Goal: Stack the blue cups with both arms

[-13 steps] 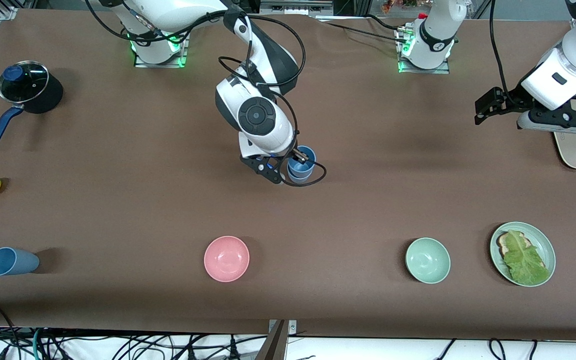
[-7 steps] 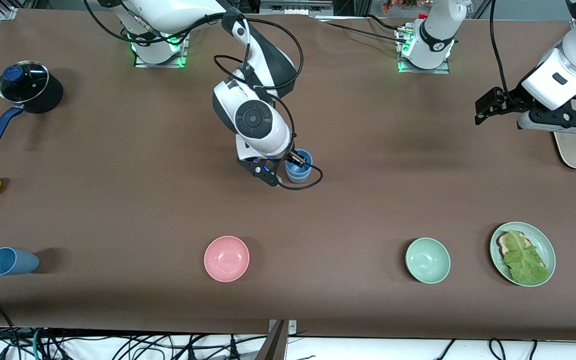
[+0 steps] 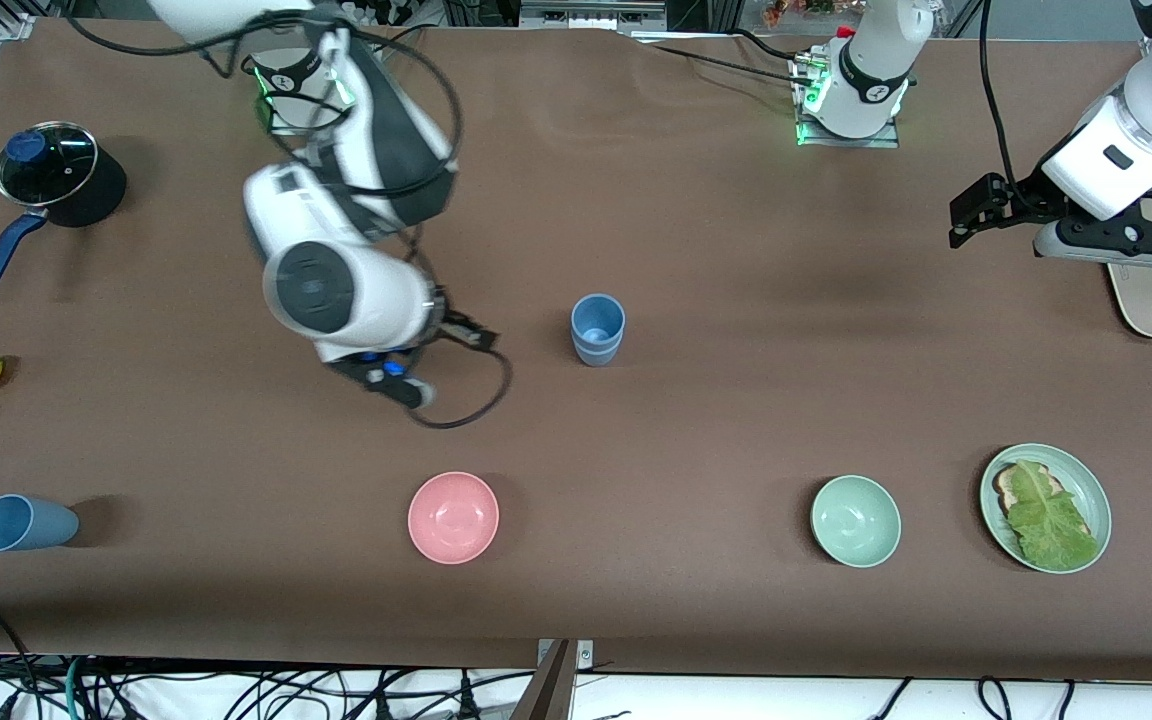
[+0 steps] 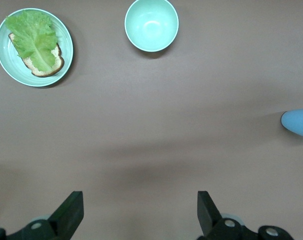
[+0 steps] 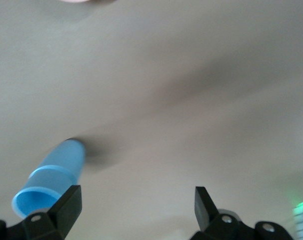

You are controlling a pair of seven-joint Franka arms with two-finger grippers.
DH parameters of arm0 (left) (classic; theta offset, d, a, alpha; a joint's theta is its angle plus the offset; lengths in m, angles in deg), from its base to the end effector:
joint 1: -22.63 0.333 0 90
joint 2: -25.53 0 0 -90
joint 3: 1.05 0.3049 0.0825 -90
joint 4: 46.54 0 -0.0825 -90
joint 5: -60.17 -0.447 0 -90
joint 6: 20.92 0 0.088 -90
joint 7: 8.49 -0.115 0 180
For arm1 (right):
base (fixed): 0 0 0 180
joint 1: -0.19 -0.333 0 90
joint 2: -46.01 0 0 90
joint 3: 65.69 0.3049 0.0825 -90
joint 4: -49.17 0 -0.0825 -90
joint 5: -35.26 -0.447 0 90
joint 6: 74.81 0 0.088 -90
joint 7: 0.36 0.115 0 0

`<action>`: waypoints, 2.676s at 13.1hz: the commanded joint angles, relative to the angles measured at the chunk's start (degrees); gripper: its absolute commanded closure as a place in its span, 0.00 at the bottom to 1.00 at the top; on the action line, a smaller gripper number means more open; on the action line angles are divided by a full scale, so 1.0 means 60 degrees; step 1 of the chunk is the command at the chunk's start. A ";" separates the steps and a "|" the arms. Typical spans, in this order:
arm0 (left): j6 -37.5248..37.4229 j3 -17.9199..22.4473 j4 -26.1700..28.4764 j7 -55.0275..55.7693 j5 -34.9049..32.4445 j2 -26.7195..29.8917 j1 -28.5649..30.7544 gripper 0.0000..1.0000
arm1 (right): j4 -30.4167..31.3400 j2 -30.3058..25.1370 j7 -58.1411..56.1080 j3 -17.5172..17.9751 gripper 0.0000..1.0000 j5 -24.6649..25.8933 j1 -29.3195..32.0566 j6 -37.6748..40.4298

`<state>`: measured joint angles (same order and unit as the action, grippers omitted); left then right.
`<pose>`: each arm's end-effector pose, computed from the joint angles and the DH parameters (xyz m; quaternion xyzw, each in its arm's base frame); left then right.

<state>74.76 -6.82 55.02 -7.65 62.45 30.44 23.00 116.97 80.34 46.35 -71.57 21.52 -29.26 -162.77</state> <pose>0.5926 -0.0620 0.5573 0.9991 -0.0374 -0.0095 0.0150 0.6708 0.3418 0.3954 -0.9674 0.2032 0.1511 0.0032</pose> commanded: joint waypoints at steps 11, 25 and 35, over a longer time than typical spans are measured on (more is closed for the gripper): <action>-0.0229 -0.0107 -0.0184 -0.0156 0.0221 0.0017 0.0012 0.00 | 0.5554 -0.3725 -0.5925 0.0385 0.00 0.2973 0.2793 -0.2329; -0.0229 -0.0166 -0.0198 -0.0156 0.0206 0.0017 0.0012 0.00 | 0.5048 -0.6426 -0.6452 0.1932 0.00 0.2407 0.5347 -0.0910; -0.0229 -0.0166 -0.0198 -0.0156 0.0206 0.0017 0.0012 0.00 | 0.4989 -0.6265 -0.6349 0.1961 0.00 0.2406 0.5230 -0.0895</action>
<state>74.58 -7.81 54.81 -7.65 62.45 30.44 22.98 148.27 42.32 8.00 -60.38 36.90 1.65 -169.29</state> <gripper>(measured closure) 0.000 0.000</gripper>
